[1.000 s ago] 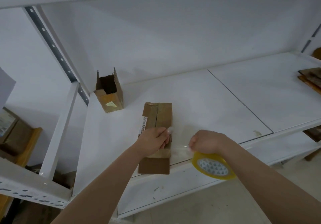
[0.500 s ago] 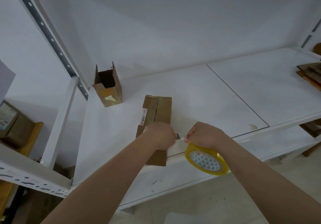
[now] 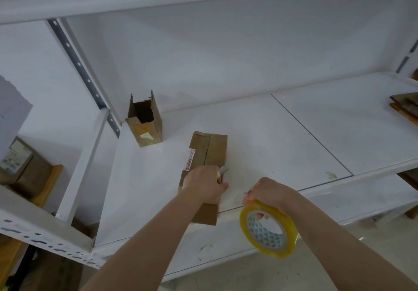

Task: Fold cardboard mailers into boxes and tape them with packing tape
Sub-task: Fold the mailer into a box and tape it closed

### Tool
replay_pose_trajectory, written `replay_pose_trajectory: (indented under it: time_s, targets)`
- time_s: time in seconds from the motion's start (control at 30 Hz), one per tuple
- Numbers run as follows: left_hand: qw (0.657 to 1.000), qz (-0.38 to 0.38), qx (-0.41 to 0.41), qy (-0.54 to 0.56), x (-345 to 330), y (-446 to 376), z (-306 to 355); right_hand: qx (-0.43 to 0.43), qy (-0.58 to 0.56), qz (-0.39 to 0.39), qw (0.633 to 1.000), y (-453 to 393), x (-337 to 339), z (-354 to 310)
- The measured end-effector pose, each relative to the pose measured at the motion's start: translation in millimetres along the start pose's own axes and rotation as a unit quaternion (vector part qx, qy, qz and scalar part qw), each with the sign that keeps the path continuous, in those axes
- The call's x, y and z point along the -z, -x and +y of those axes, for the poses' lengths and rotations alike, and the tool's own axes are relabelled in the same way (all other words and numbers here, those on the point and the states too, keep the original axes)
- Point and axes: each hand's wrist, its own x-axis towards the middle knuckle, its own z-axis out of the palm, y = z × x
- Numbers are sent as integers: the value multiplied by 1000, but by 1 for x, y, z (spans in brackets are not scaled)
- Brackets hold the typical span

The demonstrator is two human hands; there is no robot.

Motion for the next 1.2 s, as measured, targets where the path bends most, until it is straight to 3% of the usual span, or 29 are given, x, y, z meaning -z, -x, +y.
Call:
replay_pose_trajectory:
  time_s: [0.13,0.27,0.5,0.6,0.7,0.8,1.07,1.2]
  targets:
    - [1000,-6,14,16,2,1,-4,-18,74,-18,997,-3,4,12]
    - [1000,-6,27,8,2,2,-2,-66,101,18,992,-1,20,38]
    - [996,6,63,-60,-2,7,17,24,21,88,996,10,35,9]
    - [997,-2,66,-31,3,6,16,34,19,86,996,13,32,9]
    - [993,46,100,46,7,5,17,39,15,91,995,13,34,10]
    - [991,44,123,9,6,5,21,49,8,93,994,12,35,9]
    - [988,-30,-16,-150,37,12,-11,55,8,108,993,-1,38,13]
    - [996,-7,-13,-83,46,11,-23,58,6,105,993,-4,38,15]
